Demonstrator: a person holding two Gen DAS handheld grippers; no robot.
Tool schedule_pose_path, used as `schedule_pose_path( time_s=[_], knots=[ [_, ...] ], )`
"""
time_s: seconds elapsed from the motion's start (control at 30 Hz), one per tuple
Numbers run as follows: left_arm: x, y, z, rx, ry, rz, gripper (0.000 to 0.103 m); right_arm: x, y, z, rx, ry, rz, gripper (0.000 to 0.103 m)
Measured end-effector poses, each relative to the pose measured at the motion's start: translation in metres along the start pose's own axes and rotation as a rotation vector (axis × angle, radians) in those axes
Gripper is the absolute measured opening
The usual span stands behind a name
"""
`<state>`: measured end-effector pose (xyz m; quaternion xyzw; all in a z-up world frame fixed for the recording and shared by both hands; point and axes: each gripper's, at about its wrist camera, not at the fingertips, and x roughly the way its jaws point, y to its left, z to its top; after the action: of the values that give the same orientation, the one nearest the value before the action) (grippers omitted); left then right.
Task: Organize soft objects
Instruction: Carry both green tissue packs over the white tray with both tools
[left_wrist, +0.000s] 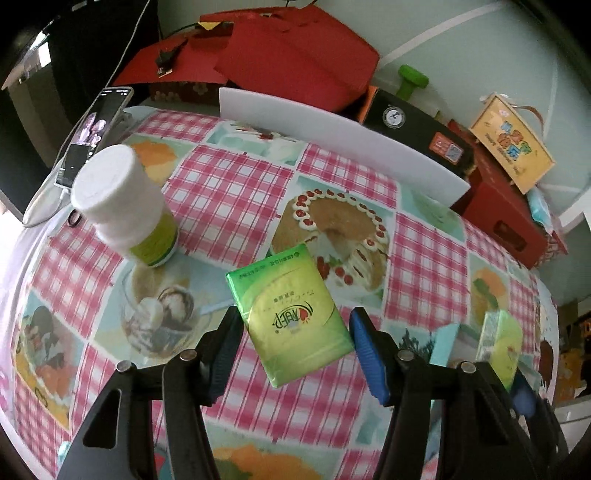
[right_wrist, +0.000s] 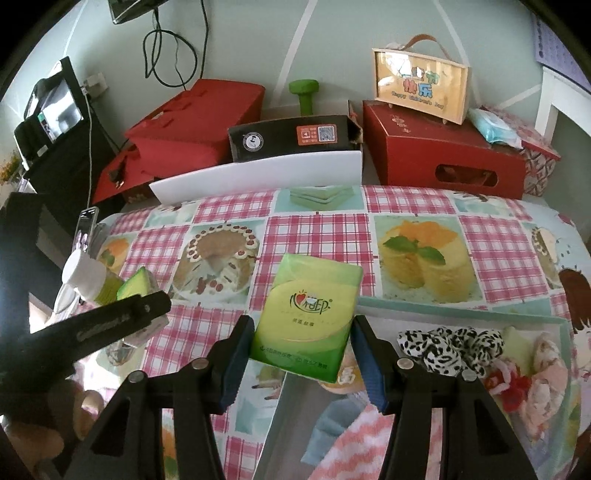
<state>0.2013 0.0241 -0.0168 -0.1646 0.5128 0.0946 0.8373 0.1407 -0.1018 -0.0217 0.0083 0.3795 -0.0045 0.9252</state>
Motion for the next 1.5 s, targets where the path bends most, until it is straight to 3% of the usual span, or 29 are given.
schedule_pose_path(
  time_s=[0.4,1.03,1.5],
  knots=[
    [-0.03,-0.007,-0.02,0.056,-0.028,-0.063,0.061,-0.025,0.005,-0.003,-0.021,-0.031,-0.03,0.057],
    [-0.074,0.012,-0.041,0.043,-0.076,-0.058,0.061,-0.07,-0.001,-0.005,-0.051,-0.081,-0.102,0.057],
    [-0.094,-0.011,-0.068,0.132,-0.089,-0.077,0.061,-0.112,-0.048,-0.027,0.029,-0.079,-0.181,0.057]
  ],
)
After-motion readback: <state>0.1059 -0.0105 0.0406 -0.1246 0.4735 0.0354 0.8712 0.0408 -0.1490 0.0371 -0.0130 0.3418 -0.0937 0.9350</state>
